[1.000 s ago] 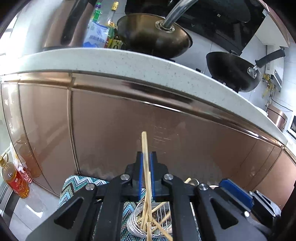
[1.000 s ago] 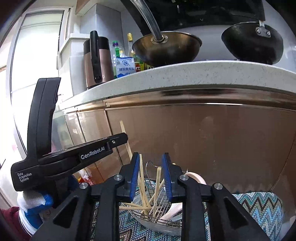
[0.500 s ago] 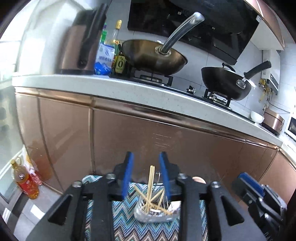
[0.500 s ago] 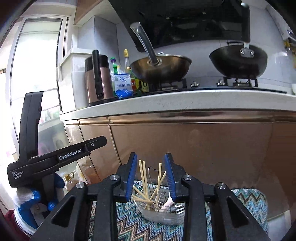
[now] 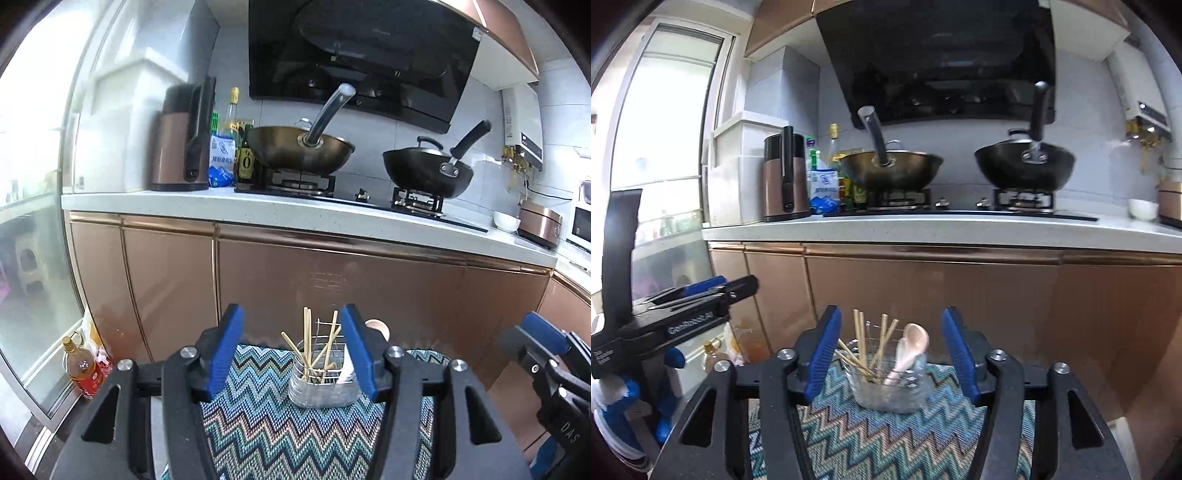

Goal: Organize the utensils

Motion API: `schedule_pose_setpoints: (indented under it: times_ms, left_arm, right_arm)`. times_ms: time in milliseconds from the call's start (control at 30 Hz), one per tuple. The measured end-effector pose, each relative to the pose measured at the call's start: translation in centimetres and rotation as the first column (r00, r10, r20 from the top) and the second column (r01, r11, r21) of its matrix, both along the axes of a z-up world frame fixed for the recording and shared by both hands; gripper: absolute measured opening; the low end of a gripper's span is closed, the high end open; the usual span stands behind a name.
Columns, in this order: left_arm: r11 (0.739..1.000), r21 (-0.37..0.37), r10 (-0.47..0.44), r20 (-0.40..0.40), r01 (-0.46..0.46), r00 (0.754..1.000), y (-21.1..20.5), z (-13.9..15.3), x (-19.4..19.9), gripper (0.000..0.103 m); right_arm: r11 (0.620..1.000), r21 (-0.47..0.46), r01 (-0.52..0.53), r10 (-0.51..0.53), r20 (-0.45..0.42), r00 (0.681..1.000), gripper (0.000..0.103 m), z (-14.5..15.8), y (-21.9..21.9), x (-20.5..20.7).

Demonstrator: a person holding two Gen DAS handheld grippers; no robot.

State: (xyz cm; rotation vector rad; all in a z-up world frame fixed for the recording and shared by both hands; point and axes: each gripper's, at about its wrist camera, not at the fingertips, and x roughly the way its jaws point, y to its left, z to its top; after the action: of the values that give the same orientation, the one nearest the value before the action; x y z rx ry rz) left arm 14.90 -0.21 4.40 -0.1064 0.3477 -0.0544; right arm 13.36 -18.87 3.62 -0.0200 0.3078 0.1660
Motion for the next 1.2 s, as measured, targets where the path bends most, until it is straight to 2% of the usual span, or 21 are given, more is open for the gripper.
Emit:
schedule_pose_setpoints:
  times_ms: [33,200,400,600,900,1200]
  left_arm:
    - [1.0,0.004,0.003,0.008,-0.003,1.0,0.0,0.1,-0.7,0.061]
    - [1.0,0.013,0.026,0.044,-0.027,0.999,0.4,0.4,-3.7,0.063]
    - [0.997,0.056,0.057,0.071,-0.061,0.996,0.3,0.2,-6.5,0.064]
    - [0.986,0.094,0.134,0.079,-0.141,0.988,0.8,-0.4,-8.3,0.066]
    - [0.974,0.113,0.188,0.083,-0.197,0.979,1.4,-1.0,-9.5,0.067]
    - [0.963,0.134,0.222,0.094,-0.234,0.97,1.4,-1.2,-10.1,0.075]
  right_arm:
    - [1.0,-0.007,0.013,-0.013,0.003,1.0,0.064,0.1,-0.2,-0.7]
    - [0.996,-0.009,0.091,-0.091,0.013,0.996,0.08,0.0,-1.9,-4.0]
    - [0.98,0.006,0.197,-0.197,0.005,0.98,0.089,0.0,-4.4,-6.4]
    - [0.959,-0.018,0.283,-0.282,0.028,0.959,0.095,0.1,-6.1,-8.2]
    - [0.927,-0.006,0.374,-0.374,0.044,0.927,0.1,0.0,-8.6,-9.5]
    - [0.889,0.001,0.458,-0.458,0.046,0.888,0.102,-0.4,-10.9,-10.6]
